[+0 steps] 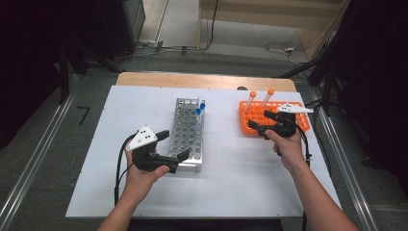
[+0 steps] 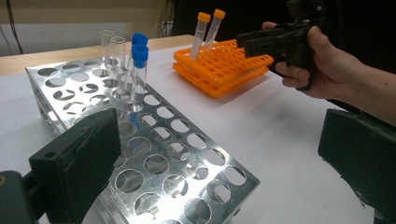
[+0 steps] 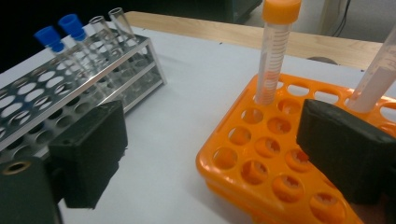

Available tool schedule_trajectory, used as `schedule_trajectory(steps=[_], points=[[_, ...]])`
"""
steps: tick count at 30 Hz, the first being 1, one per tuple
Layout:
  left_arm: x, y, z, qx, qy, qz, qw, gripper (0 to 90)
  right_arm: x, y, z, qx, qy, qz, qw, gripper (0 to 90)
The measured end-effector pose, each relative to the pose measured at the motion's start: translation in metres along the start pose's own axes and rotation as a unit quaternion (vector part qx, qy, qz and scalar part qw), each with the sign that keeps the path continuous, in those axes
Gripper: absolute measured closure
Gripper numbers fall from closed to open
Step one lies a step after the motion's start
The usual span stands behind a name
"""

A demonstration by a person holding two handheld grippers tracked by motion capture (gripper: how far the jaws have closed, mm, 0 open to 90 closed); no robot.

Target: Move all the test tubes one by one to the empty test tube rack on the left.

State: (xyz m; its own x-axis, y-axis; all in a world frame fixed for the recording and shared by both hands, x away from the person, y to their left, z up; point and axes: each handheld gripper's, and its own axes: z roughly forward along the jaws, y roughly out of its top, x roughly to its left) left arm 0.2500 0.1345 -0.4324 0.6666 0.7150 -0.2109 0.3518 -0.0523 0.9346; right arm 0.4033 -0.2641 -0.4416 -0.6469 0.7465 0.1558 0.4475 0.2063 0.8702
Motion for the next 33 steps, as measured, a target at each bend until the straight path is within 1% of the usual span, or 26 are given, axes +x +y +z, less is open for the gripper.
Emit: schedule_trajectory(steps=[3,5,9,11,12,16,17,20,22,23,24,27,28,30,32,33], points=[[0.000,-0.002,0.000,0.000,0.000,-0.005,1.0000,0.0,-0.002,0.003,0.013,0.004,-0.017,0.007,0.9998,17.1],[-0.001,-0.003,0.000,0.001,0.000,-0.005,1.0000,0.0,-0.004,0.005,0.023,0.007,-0.034,0.012,0.9993,22.0],[-0.003,-0.004,0.000,0.003,-0.002,-0.005,1.0000,0.0,-0.011,0.009,0.038,0.009,-0.052,0.020,0.9984,31.8],[-0.003,-0.004,0.001,0.003,-0.002,-0.004,1.0000,0.0,-0.015,0.011,0.044,0.007,-0.058,0.030,0.9978,38.1],[-0.003,-0.005,0.001,0.003,-0.001,-0.004,1.0000,0.0,-0.017,0.012,0.047,0.006,-0.057,0.035,0.9977,40.4],[-0.002,-0.005,0.000,0.004,0.000,-0.004,1.0000,0.0,-0.022,0.016,0.056,0.010,-0.073,0.045,0.9962,47.2],[-0.002,-0.005,-0.001,0.001,0.000,-0.005,1.0000,0.0,-0.022,0.017,0.059,0.012,-0.077,0.051,0.9957,49.0],[-0.002,-0.005,-0.001,0.002,0.001,-0.005,1.0000,0.0,-0.024,0.016,0.065,0.019,-0.078,0.061,0.9949,53.7],[-0.002,-0.005,-0.001,0.001,0.000,-0.005,1.0000,0.0,-0.023,0.014,0.069,0.027,-0.088,0.060,0.9940,58.0],[-0.002,-0.005,-0.001,0.002,0.000,-0.005,1.0000,0.0,-0.022,0.013,0.071,0.030,-0.095,0.056,0.9934,59.3],[-0.002,-0.005,-0.001,0.001,0.000,-0.006,1.0000,0.0,-0.020,0.012,0.072,0.029,-0.104,0.051,0.9928,60.7],[-0.003,-0.006,-0.001,0.003,0.000,-0.005,1.0000,0.0,-0.018,0.012,0.074,0.026,-0.114,0.046,0.9920,64.7],[-0.003,-0.006,0.000,0.004,0.001,-0.004,1.0000,0.0,-0.018,0.012,0.075,0.026,-0.118,0.045,0.9916,67.0],[-0.003,-0.006,0.000,0.006,0.002,-0.002,1.0000,0.0,-0.016,0.012,0.075,0.024,-0.119,0.037,0.9919,72.1],[-0.003,-0.006,0.000,0.005,0.003,-0.002,1.0000,0.0,-0.014,0.013,0.075,0.019,-0.124,0.028,0.9917,72.4],[-0.003,-0.006,0.000,0.005,0.003,-0.002,1.0000,0.0,-0.014,0.013,0.074,0.016,-0.124,0.030,0.9917,72.5]])
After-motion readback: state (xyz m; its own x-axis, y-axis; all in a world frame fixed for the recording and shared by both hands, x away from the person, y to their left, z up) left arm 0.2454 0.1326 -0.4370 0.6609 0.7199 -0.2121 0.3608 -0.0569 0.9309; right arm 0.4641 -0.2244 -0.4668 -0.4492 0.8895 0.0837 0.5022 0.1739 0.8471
